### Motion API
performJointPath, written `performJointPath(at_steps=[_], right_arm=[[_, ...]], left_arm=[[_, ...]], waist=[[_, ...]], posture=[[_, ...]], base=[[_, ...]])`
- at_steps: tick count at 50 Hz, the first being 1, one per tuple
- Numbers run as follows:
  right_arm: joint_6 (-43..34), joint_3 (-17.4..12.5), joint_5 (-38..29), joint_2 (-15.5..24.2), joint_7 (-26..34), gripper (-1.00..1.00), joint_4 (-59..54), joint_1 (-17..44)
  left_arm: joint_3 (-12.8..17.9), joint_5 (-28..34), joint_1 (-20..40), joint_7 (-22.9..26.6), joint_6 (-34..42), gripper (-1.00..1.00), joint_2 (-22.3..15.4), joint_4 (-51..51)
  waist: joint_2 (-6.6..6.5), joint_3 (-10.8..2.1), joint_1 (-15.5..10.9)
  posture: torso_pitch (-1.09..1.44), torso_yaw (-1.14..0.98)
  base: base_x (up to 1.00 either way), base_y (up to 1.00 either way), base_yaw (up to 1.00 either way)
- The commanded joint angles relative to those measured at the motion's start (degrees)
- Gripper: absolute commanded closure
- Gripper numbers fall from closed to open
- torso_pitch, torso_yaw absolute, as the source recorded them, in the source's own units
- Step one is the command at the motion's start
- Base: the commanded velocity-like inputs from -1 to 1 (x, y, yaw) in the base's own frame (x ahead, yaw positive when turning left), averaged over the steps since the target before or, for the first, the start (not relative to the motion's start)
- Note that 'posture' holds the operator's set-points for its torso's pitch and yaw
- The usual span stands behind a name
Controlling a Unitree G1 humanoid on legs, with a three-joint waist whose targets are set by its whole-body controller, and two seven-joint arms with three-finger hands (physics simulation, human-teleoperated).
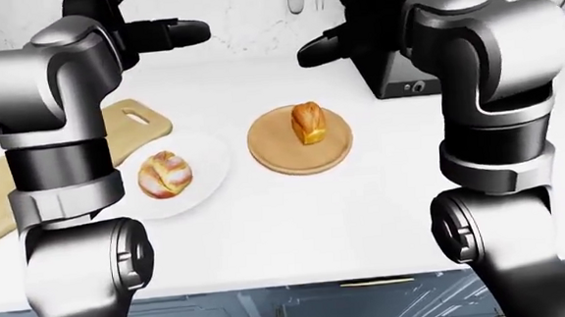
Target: Place all breads on the cutting board.
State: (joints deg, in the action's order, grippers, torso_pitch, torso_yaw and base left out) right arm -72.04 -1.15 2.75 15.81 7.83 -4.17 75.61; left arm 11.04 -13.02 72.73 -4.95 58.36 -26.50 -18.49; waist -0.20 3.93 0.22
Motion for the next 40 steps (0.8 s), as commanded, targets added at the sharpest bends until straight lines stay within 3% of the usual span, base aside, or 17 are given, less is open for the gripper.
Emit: performJointPath(at_steps=[1,4,6,10,15,19,26,40], right_arm=[[1.3,-0.3,-1.9,0.3,1.6,-1.00,1.3,2.2],[1.0,0.7,-3.5,1.3,4.4,-1.00,-0.6,3.6],[2.9,3.2,-5.5,2.1,8.5,-1.00,-4.4,4.7],[4.8,3.4,-9.7,0.2,12.5,-1.00,-6.0,4.6],[1.7,4.3,-13.8,-1.6,18.5,-1.00,-3.7,3.3],[1.4,5.7,-17.4,-1.4,23.5,-1.00,-3.4,2.5],[3.5,4.9,-23.7,-4.3,26.2,-1.00,-1.3,-3.4],[10.8,4.3,-30.9,-7.0,26.2,-1.00,-3.2,-7.6]], left_arm=[[0.3,0.0,2.2,-0.1,-1.9,-1.00,-0.6,1.6],[0.4,-0.1,2.1,-0.3,-1.7,-1.00,-0.5,1.9],[0.5,-0.2,1.6,-0.2,-1.9,-1.00,-0.6,2.1],[0.6,-0.4,1.1,-0.2,-2.0,-1.00,-0.8,2.3],[0.6,-0.5,0.8,-0.3,-1.7,-1.00,-0.9,2.8],[0.7,-0.6,1.1,-0.4,-1.3,-1.00,-1.0,2.9],[0.5,-0.5,0.6,-0.4,-1.9,-1.00,-0.8,2.5],[0.7,-0.8,-0.5,-0.7,-2.1,-1.00,-0.5,3.2]], waist=[[-0.09,-1.87,0.0],[-0.22,-1.85,0.1],[-0.36,-1.80,0.2],[-0.71,-1.79,0.6],[-0.96,-1.85,0.8],[-1.09,-1.91,0.8],[-1.14,-2.17,0.6],[-1.25,-2.70,0.3]], posture=[[0.00,0.00],[0.00,0.00],[0.00,0.00],[0.00,0.00],[0.00,0.00],[0.00,0.00],[0.00,0.00],[0.00,0.00]], base=[[0.00,0.00,0.00],[0.00,0.00,0.00],[0.00,0.00,0.00],[0.00,0.00,0.00],[0.00,0.00,0.00],[0.00,0.00,0.00],[0.00,0.00,0.00],[0.00,0.00,0.00]])
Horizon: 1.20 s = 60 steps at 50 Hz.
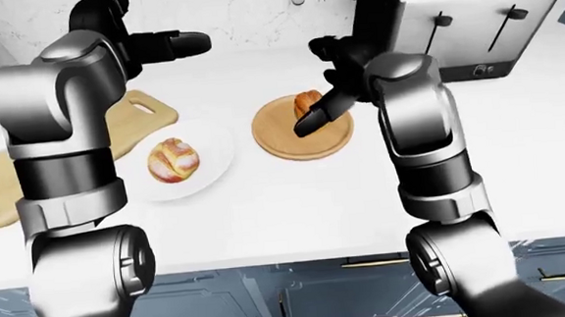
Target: Place all breads on the cutting board.
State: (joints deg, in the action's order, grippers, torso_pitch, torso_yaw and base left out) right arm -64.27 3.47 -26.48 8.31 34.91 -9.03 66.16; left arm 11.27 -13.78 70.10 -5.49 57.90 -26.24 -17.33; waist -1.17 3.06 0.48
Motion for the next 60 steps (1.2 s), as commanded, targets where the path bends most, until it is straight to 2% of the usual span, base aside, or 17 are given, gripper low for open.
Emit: performJointPath(at_steps=[1,3,8,13,16,17,20,22,29,32,34,60], right_arm=[[3.8,-0.8,-2.1,0.2,-1.3,-1.00,1.3,1.9],[5.4,-0.3,-3.6,0.1,-1.8,-1.00,1.6,0.8],[8.9,-1.2,-5.5,-1.5,-3.5,-1.00,0.7,-0.6],[11.8,-2.3,-4.5,-3.6,-6.8,-1.00,-2.4,0.4],[13.9,-2.7,-3.2,-4.0,-8.7,-1.00,-4.9,0.7],[14.3,-2.8,-2.9,-3.9,-9.1,-0.69,-5.5,1.0],[15.0,-2.8,-2.1,-3.9,-10.2,-0.69,-6.4,0.8],[15.1,-2.6,-1.8,-3.8,-10.4,-0.61,-6.4,0.4],[15.0,-1.7,-2.2,-3.5,-10.5,-0.69,-5.0,-1.1],[15.7,-2.0,-2.2,-3.9,-11.3,-0.64,-4.9,-2.3],[15.9,-1.9,-2.3,-4.0,-11.5,-0.68,-5.0,-2.7],[23.6,-3.2,2.3,-4.1,-18.3,-0.62,-17.5,0.0]], left_arm=[[0.5,-0.1,2.2,-0.1,-1.5,-1.00,-0.8,2.0],[0.5,-0.1,1.9,-0.2,-1.6,-1.00,-0.8,2.2],[0.6,-0.4,2.2,-0.5,-0.8,-1.00,-0.8,3.0],[0.7,-0.9,2.8,-0.6,-0.2,-1.00,-0.7,3.0],[1.0,-1.4,0.6,-1.1,0.3,-1.00,-0.3,5.3],[1.0,-1.4,0.3,-1.0,0.2,-1.00,-0.6,5.3],[0.7,-1.4,0.4,-1.2,-0.5,-1.00,-0.3,4.6],[0.7,-1.5,0.2,-1.3,-0.5,-1.00,-0.1,4.7],[0.7,-1.6,0.3,-1.4,0.0,-1.00,-0.3,5.1],[0.7,-1.7,0.2,-1.5,0.2,-1.00,-0.3,5.4],[0.8,-1.7,-0.3,-1.4,0.1,-1.00,-0.4,5.6],[0.8,-1.8,-0.7,-1.5,0.3,-1.00,-0.2,6.0]], waist=[[-0.27,-1.86,0.0],[-0.28,-1.95,0.0],[-0.28,-2.04,0.0],[-0.39,-2.15,0.1],[-0.51,-2.15,0.2],[-0.54,-2.14,0.2],[-0.59,-2.24,0.2],[-0.53,-2.22,0.2],[-0.39,-2.18,0.3],[-0.38,-2.11,0.3],[-0.39,-2.14,0.3],[-0.69,-2.29,0.4]], posture=[[0.00,0.00],[0.00,0.00],[0.00,0.00],[0.00,0.00],[0.00,0.00],[0.00,0.00],[0.00,0.00],[0.00,0.00],[0.00,0.00],[0.00,0.00],[0.00,0.00],[0.00,0.00]], base=[[0.00,0.00,0.00],[0.00,0.00,0.00],[0.00,0.00,0.00],[0.00,0.00,0.00],[0.00,0.00,0.00],[0.00,0.00,0.00],[0.00,0.00,0.00],[0.00,0.00,0.00],[0.00,0.00,0.00],[0.00,0.00,0.00],[0.00,0.00,0.00],[0.00,0.00,0.00]])
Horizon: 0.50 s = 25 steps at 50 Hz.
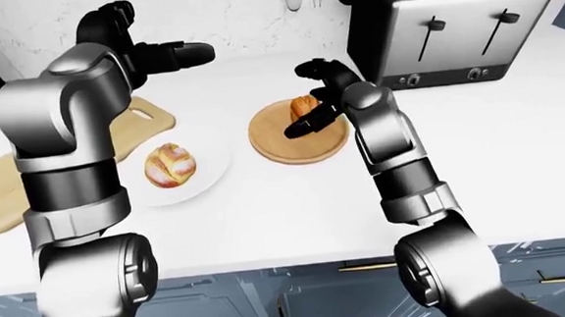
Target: Place all breads on the cutting board.
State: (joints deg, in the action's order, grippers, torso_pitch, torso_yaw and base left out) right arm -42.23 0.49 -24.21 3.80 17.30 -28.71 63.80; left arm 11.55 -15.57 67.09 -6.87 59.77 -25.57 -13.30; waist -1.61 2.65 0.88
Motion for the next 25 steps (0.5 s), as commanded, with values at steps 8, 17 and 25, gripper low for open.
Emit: performJointPath(at_steps=[8,17,25], right_arm=[[1.7,0.0,0.2,0.8,-0.8,-0.58,2.2,2.2],[1.4,0.1,0.0,0.9,-0.7,-0.51,3.2,1.5],[1.6,0.3,-0.4,0.8,-0.8,-0.48,2.9,1.7]], left_arm=[[0.5,-0.1,2.2,-0.4,-1.4,-1.00,-0.7,2.2],[0.4,-0.1,2.6,-0.5,-1.3,-1.00,-0.7,2.1],[0.4,-0.1,2.8,-0.5,-1.4,-1.00,-0.8,1.8]], waist=[[-0.08,-1.90,-0.1],[0.08,-1.97,-0.3],[0.10,-2.03,-0.3]], posture=[[0.00,0.00],[0.00,0.00],[0.00,0.00]], base=[[0.00,0.00,0.00],[0.00,0.00,0.00],[0.00,0.00,0.00]])
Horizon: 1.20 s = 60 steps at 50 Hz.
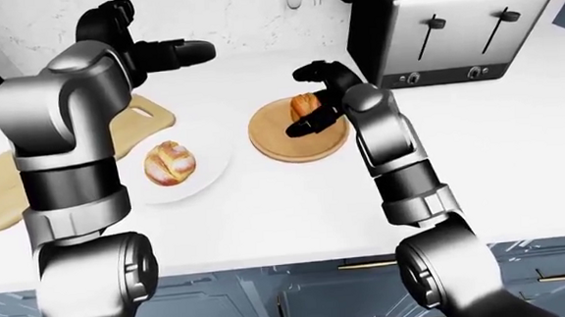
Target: Place all breads on the cutting board.
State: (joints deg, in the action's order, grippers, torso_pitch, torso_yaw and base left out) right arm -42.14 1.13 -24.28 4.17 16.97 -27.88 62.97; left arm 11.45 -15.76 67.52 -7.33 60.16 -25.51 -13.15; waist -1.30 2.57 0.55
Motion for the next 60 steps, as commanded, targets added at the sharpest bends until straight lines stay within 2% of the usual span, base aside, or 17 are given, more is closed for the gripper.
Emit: performJointPath(at_steps=[1,9,19,33,36,60], right_arm=[[1.7,-0.4,-0.4,0.5,-0.5,-0.47,1.7,2.8],[2.4,-0.4,-0.4,0.2,-0.9,-0.45,0.3,3.4],[3.5,-0.2,-1.0,0.2,-1.7,-0.29,0.3,2.6],[4.9,0.3,-3.4,-0.1,-1.8,-0.29,0.2,1.7],[5.8,0.2,-3.9,-0.2,-2.5,-0.17,-0.5,1.6],[9.7,1.2,-9.4,-0.5,-3.5,-0.09,-2.4,1.2]], left_arm=[[0.5,0.1,2.6,-0.1,-1.8,-1.00,-0.8,1.5],[0.5,0.2,2.6,0.0,-2.2,-1.00,-1.0,1.1],[0.6,0.0,2.2,-0.3,-1.9,-1.00,-0.8,1.7],[0.6,-0.3,2.2,-0.7,-1.5,-1.00,-0.8,2.1],[0.6,-0.3,1.9,-0.7,-1.8,-1.00,-0.6,2.1],[0.5,-0.5,1.6,-0.9,-2.0,-1.00,-0.3,2.1]], waist=[[-0.22,-1.94,0.0],[-0.23,-1.96,0.0],[-0.22,-1.98,0.0],[-0.26,-1.96,0.1],[-0.27,-1.91,0.2],[-0.32,-1.95,0.2]], posture=[[0.00,0.00],[0.00,0.00],[0.00,0.00],[0.00,0.00],[0.00,0.00],[0.00,0.00]], base=[[0.00,0.00,0.00],[0.00,0.00,0.00],[0.00,0.00,0.00],[0.00,0.00,0.00],[0.00,0.00,0.00],[0.00,0.00,0.00]])
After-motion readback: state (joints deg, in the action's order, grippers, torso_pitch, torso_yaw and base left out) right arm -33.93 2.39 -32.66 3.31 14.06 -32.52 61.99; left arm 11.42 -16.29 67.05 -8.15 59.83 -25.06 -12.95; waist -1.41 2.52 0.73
